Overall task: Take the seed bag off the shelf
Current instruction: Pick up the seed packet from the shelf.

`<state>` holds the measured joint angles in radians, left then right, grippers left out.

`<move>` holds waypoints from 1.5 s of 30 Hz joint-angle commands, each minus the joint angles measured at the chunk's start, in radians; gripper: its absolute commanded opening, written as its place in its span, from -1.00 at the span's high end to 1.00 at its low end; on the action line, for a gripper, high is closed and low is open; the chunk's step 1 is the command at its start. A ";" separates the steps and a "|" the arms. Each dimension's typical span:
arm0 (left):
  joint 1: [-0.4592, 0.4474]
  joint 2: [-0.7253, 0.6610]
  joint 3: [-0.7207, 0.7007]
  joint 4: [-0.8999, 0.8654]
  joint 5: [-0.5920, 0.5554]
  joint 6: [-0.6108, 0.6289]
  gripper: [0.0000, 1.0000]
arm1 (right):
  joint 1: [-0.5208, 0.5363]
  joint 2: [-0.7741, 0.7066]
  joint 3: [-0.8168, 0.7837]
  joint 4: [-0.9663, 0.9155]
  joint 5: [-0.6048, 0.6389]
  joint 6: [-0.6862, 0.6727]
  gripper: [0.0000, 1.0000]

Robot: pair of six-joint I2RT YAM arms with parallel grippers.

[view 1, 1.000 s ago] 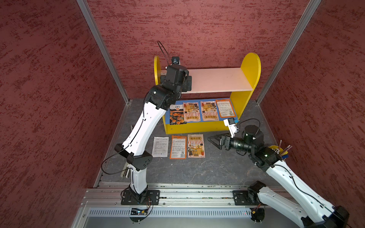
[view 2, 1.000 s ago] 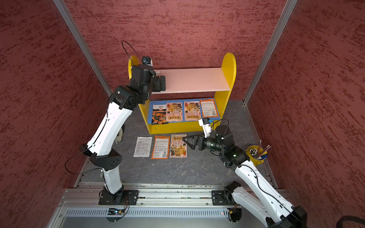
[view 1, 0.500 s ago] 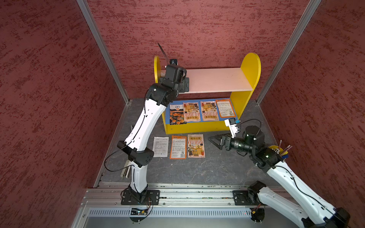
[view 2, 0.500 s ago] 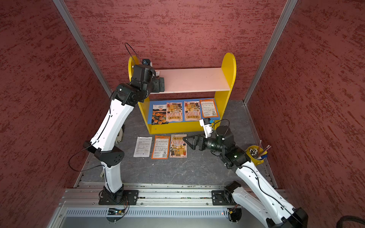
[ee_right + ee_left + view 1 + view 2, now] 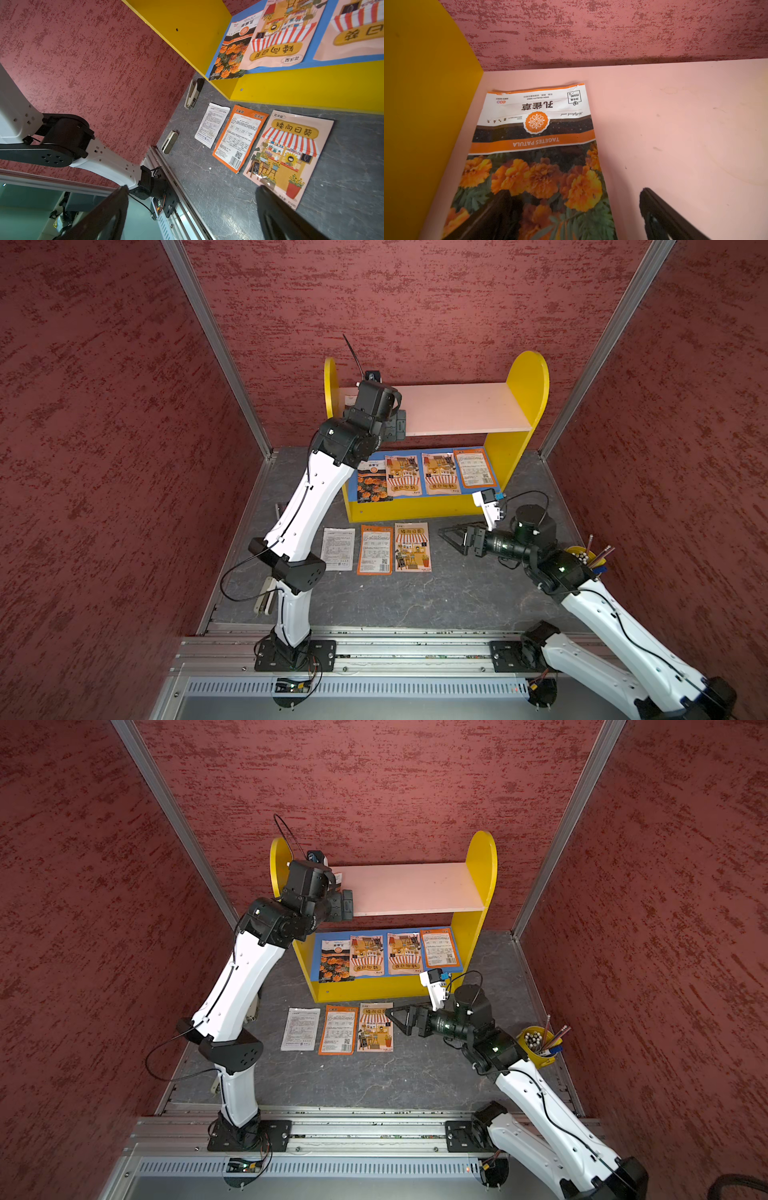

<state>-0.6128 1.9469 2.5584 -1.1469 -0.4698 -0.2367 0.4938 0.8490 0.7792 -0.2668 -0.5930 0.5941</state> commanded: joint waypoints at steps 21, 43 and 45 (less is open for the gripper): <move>-0.046 -0.214 -0.255 0.427 0.062 0.129 -0.99 | 0.055 0.167 0.181 0.322 0.049 0.206 -0.96; -0.150 -1.144 -1.292 0.428 0.402 0.071 -0.99 | 0.187 0.575 0.585 0.454 0.395 0.486 -0.42; -0.156 -1.200 -1.367 0.439 0.436 0.043 -0.99 | 0.187 0.617 0.630 0.463 0.391 0.490 -0.33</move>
<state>-0.7574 0.7803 1.2705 -0.6842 -0.1139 -0.1379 0.6765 1.4300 1.3521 0.1505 -0.2314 1.0634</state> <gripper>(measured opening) 0.996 0.676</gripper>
